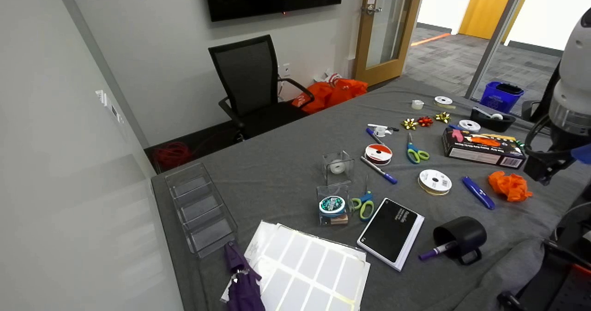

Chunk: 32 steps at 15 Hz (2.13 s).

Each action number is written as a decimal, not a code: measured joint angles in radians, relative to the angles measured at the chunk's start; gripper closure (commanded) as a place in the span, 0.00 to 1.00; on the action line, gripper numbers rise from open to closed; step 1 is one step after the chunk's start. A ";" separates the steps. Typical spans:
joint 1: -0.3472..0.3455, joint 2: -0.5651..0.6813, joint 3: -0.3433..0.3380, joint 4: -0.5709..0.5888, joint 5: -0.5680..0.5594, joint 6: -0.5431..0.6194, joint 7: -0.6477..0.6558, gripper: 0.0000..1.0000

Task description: Place the black mug upright.

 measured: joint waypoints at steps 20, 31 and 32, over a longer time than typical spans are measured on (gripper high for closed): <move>0.101 0.515 0.108 0.270 -0.074 -0.097 0.637 0.00; 0.269 0.908 -0.051 0.496 -0.187 -0.093 0.836 0.00; 0.284 0.933 -0.062 0.510 -0.197 -0.064 0.842 0.00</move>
